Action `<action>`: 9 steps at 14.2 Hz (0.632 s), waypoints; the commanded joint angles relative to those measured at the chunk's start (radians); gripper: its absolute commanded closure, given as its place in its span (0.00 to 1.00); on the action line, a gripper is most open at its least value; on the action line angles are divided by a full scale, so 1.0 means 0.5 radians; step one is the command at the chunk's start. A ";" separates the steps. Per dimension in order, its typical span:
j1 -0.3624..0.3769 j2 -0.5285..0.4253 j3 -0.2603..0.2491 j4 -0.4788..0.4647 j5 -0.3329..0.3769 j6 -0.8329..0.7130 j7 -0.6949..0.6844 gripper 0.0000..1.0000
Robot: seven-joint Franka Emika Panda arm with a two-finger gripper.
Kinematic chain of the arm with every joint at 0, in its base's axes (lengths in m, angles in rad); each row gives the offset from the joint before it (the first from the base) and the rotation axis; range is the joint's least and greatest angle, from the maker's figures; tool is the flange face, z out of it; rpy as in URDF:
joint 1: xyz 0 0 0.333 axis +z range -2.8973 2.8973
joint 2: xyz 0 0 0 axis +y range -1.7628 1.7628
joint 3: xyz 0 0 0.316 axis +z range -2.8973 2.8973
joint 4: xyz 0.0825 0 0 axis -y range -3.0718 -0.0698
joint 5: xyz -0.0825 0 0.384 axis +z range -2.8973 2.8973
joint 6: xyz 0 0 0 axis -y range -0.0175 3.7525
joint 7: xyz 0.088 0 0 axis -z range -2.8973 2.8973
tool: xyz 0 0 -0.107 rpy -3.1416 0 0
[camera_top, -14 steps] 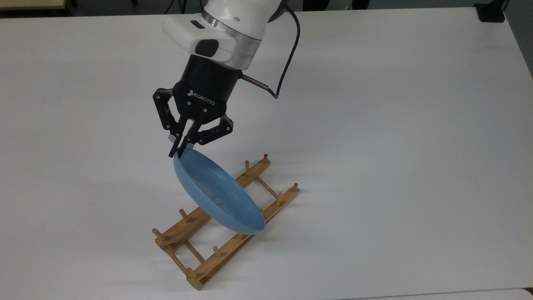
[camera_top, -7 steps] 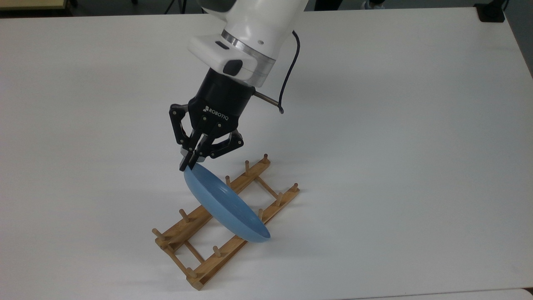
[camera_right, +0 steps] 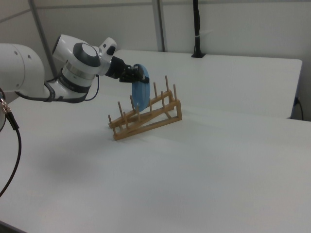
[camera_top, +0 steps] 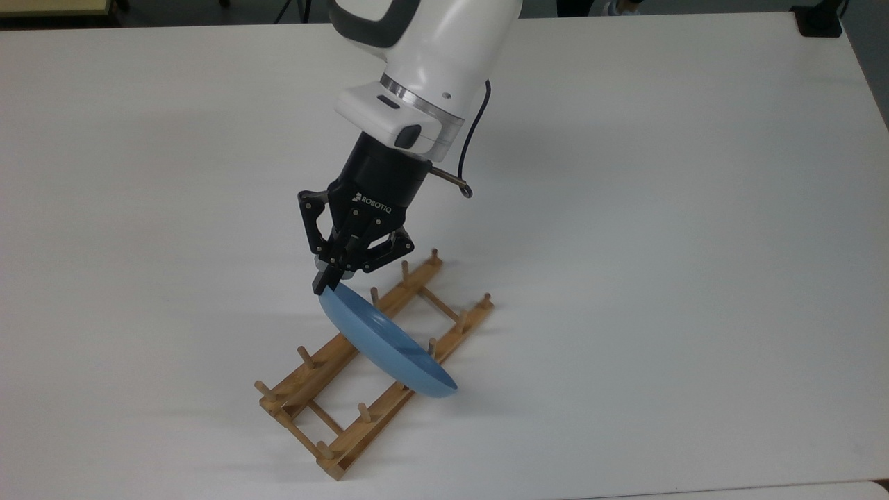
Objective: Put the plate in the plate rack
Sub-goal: 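Carry the upright plate over the rack and lower it between pegs, then open the gripper to release the plate in the rack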
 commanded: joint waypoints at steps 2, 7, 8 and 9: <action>0.010 -0.049 -0.020 -0.133 -0.093 0.062 0.051 0.54; 0.010 -0.135 -0.017 -0.111 -0.008 0.031 0.127 0.00; 0.016 -0.154 -0.017 -0.111 0.099 -0.009 0.121 0.00; 0.022 -0.166 -0.017 -0.105 0.212 -0.079 0.115 0.00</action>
